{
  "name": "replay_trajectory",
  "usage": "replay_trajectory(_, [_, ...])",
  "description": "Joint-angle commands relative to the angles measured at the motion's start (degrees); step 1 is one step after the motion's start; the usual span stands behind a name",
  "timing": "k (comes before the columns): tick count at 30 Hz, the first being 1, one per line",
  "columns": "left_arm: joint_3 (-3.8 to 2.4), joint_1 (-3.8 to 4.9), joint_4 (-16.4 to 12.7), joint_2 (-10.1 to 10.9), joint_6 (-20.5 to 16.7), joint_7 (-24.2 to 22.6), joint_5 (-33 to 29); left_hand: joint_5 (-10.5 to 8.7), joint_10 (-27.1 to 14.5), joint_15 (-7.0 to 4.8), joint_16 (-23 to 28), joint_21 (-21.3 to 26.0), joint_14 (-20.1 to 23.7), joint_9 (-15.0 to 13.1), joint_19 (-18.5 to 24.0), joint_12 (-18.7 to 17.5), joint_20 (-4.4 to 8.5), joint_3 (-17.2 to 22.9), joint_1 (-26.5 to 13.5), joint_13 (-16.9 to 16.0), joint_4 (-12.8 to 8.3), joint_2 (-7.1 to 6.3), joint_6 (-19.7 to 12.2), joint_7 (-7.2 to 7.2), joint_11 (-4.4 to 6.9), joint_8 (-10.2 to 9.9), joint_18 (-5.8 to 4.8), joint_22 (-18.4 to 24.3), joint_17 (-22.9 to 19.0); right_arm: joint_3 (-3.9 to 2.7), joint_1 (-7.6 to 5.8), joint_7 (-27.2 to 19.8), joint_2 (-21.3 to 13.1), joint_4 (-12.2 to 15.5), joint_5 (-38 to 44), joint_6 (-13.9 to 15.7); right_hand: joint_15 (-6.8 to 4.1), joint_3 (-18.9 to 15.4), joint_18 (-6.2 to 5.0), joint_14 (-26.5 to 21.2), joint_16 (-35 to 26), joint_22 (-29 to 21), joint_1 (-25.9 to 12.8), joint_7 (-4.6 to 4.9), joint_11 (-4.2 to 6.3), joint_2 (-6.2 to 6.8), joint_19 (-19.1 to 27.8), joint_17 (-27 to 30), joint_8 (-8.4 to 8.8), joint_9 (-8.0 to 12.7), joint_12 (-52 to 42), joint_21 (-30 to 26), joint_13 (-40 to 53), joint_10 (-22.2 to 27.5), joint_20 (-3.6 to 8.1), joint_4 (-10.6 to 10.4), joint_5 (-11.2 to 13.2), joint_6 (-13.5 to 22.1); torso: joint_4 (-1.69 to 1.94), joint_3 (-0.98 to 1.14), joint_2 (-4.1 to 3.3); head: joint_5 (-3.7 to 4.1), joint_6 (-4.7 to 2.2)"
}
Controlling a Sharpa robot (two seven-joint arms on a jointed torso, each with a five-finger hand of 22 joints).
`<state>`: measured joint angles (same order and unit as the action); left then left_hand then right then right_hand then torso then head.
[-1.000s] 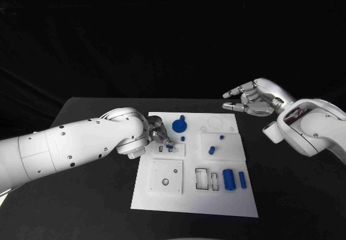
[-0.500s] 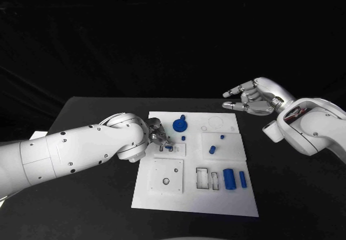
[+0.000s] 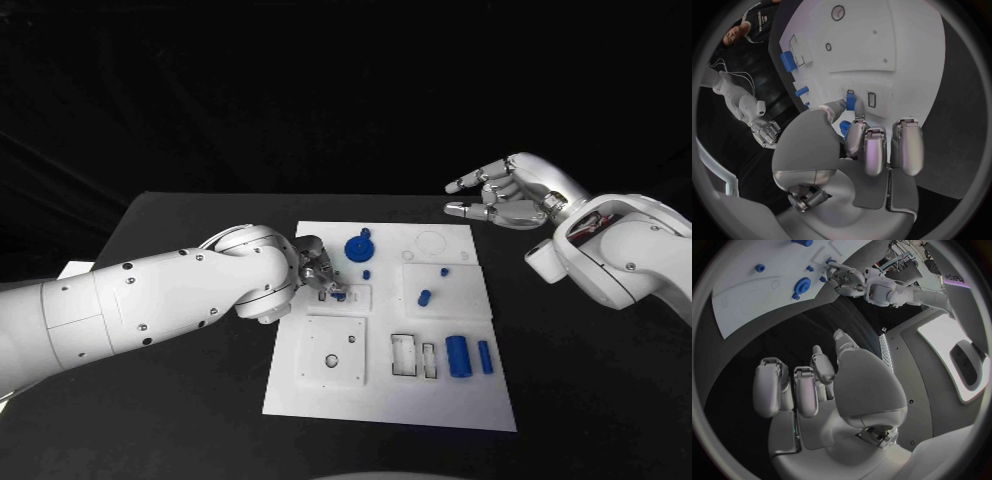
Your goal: Assemble the parts on the task board
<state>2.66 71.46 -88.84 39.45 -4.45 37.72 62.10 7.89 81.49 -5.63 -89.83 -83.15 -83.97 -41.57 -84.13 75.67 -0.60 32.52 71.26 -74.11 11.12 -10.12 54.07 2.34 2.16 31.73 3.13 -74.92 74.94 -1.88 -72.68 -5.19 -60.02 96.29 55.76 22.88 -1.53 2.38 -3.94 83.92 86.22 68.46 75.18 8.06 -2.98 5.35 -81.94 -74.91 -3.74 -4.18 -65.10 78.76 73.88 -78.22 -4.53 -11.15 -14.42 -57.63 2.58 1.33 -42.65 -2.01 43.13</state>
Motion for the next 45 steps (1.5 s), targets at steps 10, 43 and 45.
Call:
replay_trajectory(10, [0.03,-0.06,0.01,-0.16,4.02,0.15,0.46,0.40,0.46,-0.03,-0.17,-0.25,-6.03,-0.33,-2.19,0.24,0.01,9.38,-0.64,0.00,-8.88,0.20,0.77,-0.38,0.13,0.25,-0.70,-3.18,15.06,0.00,0.05,-0.42,0.09,-0.05,0.23,-0.75,0.10,-0.26,-0.39,4.73,-0.28,-0.09,0.47,-0.13,0.04,-0.07,0.26,-9.76,-0.29,-0.05,0.26,-0.27,-0.05,0.46,0.12,-0.02,-0.21,0.12,0.04,0.00,0.01,0.04,0.17])
replay_trajectory(43, [0.00,0.01,3.00,-2.22,5.95,0.25,-0.59,0.72,1.50,-1.07,-0.17,-1.36,-6.03,-1.54,-2.86,1.85,0.93,3.76,-8.67,-1.86,-5.58,-1.13,3.58,-2.14,1.43,1.73,-1.11,-5.34,15.06,0.00,0.07,-0.46,0.21,0.12,0.22,-0.75,0.10,-0.49,-0.43,4.70,-0.41,-0.31,0.32,-0.13,0.04,-0.14,0.33,-9.61,-0.29,-0.06,0.51,-0.42,-0.25,0.60,0.13,-0.19,-0.28,0.11,0.04,0.04,0.01,-0.07,0.33])
replay_trajectory(45, [0.00,0.01,3.06,-2.30,6.05,0.25,-0.59,0.73,1.53,-1.10,-0.17,-1.39,-6.03,-1.60,-2.88,1.88,0.96,3.57,-8.83,-1.89,-5.46,-1.10,3.67,-2.18,1.47,1.82,-1.12,-5.40,15.06,0.00,0.07,-0.46,0.21,0.13,0.22,-0.76,0.10,-0.49,-0.43,4.70,-0.41,-0.31,0.32,-0.13,0.04,-0.14,0.33,-9.61,-0.29,-0.06,0.51,-0.42,-0.25,0.60,0.13,-0.19,-0.28,0.11,0.02,0.05,-0.01,-0.09,0.34])
